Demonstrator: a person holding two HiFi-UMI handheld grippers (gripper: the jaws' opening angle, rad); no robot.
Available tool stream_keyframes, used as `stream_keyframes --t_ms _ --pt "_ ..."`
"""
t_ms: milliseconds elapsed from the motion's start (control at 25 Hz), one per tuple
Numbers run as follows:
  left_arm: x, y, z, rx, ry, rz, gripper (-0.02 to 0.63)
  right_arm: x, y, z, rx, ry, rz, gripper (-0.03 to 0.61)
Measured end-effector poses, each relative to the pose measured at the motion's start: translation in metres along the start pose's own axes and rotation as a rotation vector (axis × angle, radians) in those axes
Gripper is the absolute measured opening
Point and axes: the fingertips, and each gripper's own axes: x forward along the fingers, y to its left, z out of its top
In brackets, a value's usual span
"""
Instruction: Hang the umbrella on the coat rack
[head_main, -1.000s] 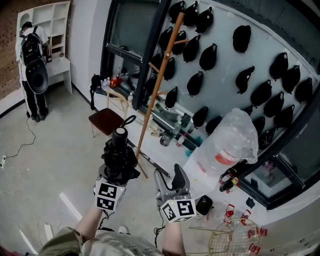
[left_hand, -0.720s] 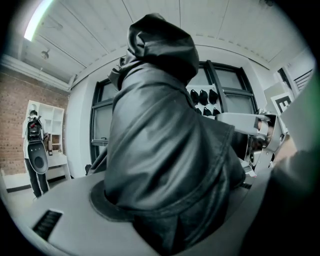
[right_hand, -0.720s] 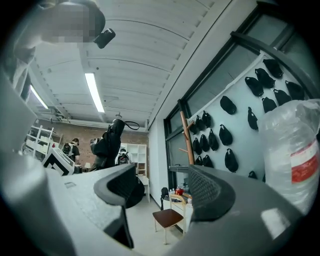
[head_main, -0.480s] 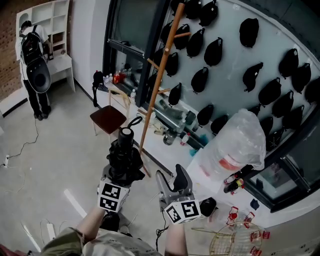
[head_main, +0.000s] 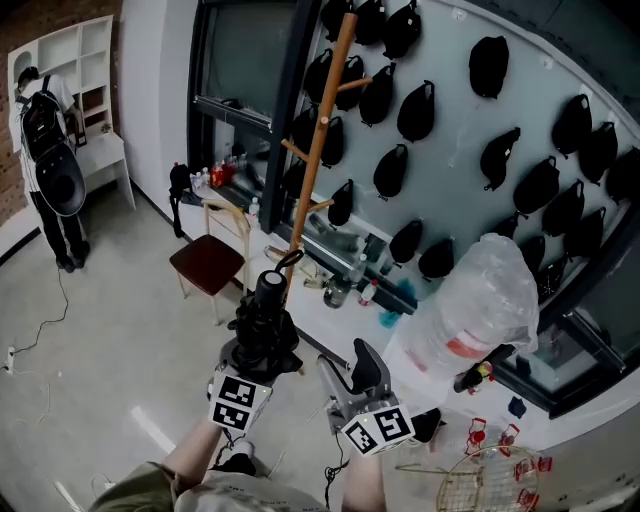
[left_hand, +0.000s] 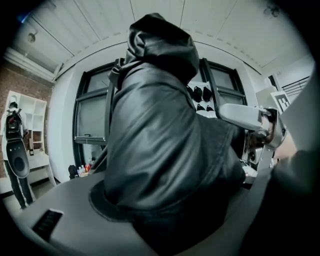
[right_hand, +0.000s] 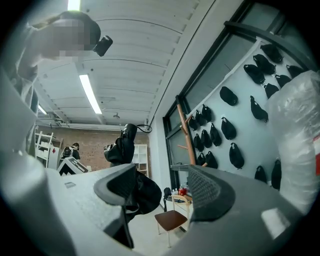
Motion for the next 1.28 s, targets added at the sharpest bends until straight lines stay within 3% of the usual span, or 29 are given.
stream_keyframes --t_ms 240,640,760,960,1280 --pt "0.032 0.038 0.021 0.027 -0.02 -0.067 0.279 0.054 0.005 0.004 -0.005 -0.011 0.053 0.319" --pt "0.068 0.076 0.036 0.101 -0.08 -0.218 0.279 0.137 0.029 0.005 0.012 0.001 0.294 0.321" --pt "0.075 0.075 0.037 0.112 -0.102 -0.297 0.279 0.156 0.036 0.0 0.008 0.018 0.369 0.321" --pt "0.09 0.062 0.036 0.065 -0.104 -0.423 0.279 0.179 0.042 -0.011 0.034 0.061 0.498 0.321" --pt "0.113 0.042 0.045 0.112 -0.111 -0.522 0.279 0.194 0.022 -0.012 0.015 0.094 0.543 0.321"
